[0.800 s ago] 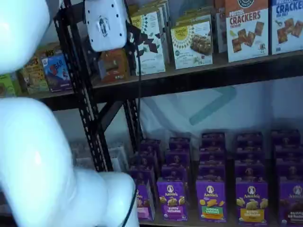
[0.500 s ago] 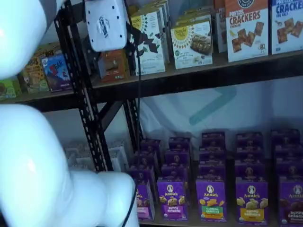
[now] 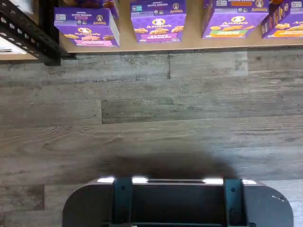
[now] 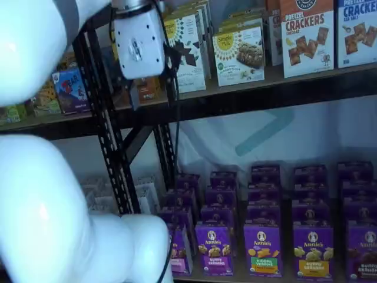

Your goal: Pick up the purple box with a pink patch in the middle, on the bottom shelf, the first box from the left

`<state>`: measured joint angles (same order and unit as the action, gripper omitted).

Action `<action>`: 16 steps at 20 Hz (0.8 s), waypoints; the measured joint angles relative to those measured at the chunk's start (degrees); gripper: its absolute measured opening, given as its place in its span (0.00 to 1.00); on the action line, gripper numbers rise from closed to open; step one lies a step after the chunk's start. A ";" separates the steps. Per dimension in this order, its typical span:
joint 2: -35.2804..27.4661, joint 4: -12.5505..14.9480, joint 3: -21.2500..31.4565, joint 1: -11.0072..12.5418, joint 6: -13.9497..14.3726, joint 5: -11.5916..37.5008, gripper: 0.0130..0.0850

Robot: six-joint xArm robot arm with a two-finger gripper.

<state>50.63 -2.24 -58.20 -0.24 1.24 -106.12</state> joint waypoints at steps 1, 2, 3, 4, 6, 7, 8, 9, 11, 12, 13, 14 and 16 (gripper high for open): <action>-0.02 -0.24 1.17 -0.03 0.07 0.93 1.00; -0.01 -0.35 2.20 -0.19 0.23 1.77 1.00; 0.01 -0.21 3.25 -0.56 0.53 2.67 1.00; 0.15 0.33 4.55 -1.26 1.05 3.95 1.00; 0.40 0.54 7.38 -2.04 1.76 6.74 1.00; 0.22 0.74 8.46 -2.52 2.18 7.60 1.00; 0.01 0.89 9.66 -2.97 2.60 8.57 1.00; -0.12 0.89 10.98 -3.32 2.93 9.79 1.00; -0.21 0.52 13.64 -3.72 3.34 12.62 1.00; -0.40 0.39 14.99 -4.02 3.63 14.13 1.00; -0.67 0.47 16.11 -4.47 4.03 15.42 1.00; -0.88 0.53 17.23 -4.87 4.40 16.78 1.00; -1.38 0.54 19.84 -5.72 5.19 20.13 1.00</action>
<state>49.25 -1.71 -38.36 -5.96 6.43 -85.99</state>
